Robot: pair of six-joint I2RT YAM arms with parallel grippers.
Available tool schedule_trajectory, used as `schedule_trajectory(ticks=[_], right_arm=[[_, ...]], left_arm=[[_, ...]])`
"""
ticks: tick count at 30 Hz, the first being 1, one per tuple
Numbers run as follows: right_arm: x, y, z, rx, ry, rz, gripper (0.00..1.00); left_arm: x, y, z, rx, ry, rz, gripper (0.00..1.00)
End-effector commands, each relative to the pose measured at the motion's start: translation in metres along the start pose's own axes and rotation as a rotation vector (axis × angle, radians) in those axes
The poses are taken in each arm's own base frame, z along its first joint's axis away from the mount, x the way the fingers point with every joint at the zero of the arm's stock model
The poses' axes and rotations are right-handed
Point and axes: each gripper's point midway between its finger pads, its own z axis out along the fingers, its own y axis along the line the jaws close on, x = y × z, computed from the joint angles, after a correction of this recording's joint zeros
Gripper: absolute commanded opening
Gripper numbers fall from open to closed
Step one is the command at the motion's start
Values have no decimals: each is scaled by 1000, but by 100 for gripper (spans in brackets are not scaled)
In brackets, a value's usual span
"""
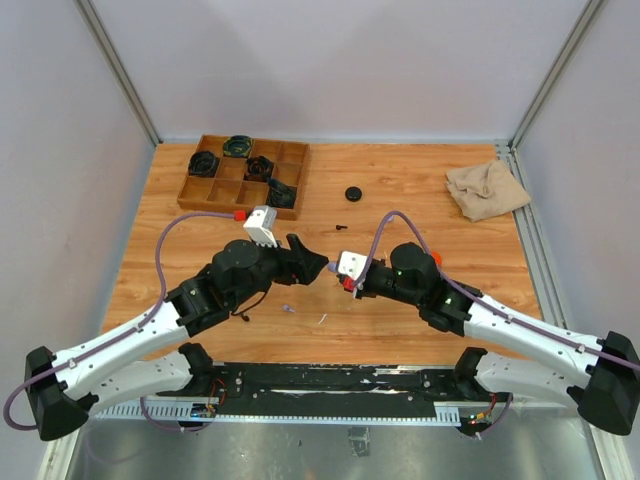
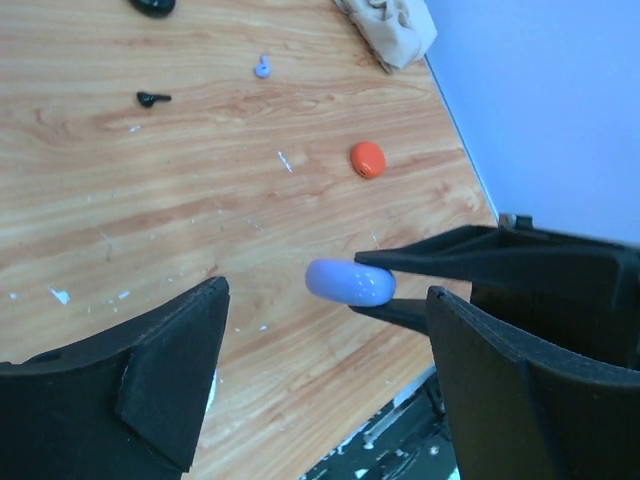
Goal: Insert the wireless bluetooth earbuds into the charging case
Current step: Pick up the charging case at the center of the board.
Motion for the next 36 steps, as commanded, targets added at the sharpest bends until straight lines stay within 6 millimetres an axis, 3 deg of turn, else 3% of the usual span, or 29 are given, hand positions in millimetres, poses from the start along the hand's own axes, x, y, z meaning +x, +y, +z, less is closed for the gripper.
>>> schedule_trajectory(ticks=[1, 8, 20, 36], right_arm=[[-9, -10, 6, 70, -18, -259, 11], [-8, 1, 18, 47, -37, -389, 11], [-1, 9, 32, 28, -40, -435, 11], [-1, 19, 37, 15, -72, -433, 10]], left_arm=[[-2, 6, -6, -47, 44, -225, 84], [13, 4, 0, -80, 179, -490, 77], [57, 11, 13, -276, 360, -855, 68], [48, 32, 15, -326, 203, -1119, 62]])
